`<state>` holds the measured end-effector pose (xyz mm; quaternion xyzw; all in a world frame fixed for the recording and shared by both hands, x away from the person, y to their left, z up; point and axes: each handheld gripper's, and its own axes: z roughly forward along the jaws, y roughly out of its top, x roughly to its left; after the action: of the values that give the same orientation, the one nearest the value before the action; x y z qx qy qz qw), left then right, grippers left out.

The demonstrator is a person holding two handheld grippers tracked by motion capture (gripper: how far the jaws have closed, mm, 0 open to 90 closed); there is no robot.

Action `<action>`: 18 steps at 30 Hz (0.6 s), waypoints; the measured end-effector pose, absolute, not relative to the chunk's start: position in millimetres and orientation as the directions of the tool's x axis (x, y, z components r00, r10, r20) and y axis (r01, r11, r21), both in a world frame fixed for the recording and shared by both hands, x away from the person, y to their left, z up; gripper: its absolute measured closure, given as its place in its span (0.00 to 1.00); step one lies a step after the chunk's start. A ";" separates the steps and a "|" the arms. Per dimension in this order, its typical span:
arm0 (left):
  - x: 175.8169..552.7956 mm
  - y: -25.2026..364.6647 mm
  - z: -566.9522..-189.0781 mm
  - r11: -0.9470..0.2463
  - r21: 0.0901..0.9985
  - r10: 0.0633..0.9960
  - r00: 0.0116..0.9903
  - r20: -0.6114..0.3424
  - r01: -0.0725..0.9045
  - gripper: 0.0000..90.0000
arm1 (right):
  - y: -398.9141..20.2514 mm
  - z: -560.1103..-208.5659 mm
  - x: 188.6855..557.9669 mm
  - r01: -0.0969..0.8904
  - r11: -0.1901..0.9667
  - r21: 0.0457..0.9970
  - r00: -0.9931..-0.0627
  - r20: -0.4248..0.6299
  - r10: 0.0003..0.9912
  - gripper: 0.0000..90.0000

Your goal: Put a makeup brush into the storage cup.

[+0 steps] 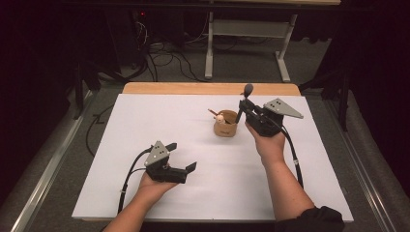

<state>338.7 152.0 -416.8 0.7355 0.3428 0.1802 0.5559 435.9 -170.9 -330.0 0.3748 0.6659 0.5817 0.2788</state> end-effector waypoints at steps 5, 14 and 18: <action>338.5 154.6 -415.8 -0.141 0.943 0.708 0.697 -0.118 0.303 0.00 | -165.4 -329.5 438.9 0.182 0.042 0.982 -0.564 0.069 0.823 0.88; 337.6 154.3 -414.6 -0.126 0.945 0.701 0.702 -0.129 0.301 0.00 | -155.7 -319.6 449.7 0.180 0.061 0.982 -0.561 0.052 0.826 0.88; 338.0 154.9 -414.8 -0.128 0.944 0.702 0.700 -0.130 0.304 0.00 | -148.3 -320.8 454.2 0.189 0.071 0.979 -0.560 0.048 0.827 0.88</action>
<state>338.0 154.9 -414.8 0.7298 0.3445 0.1768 0.5634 454.2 -148.3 -320.8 0.3759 0.6759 0.5685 0.2804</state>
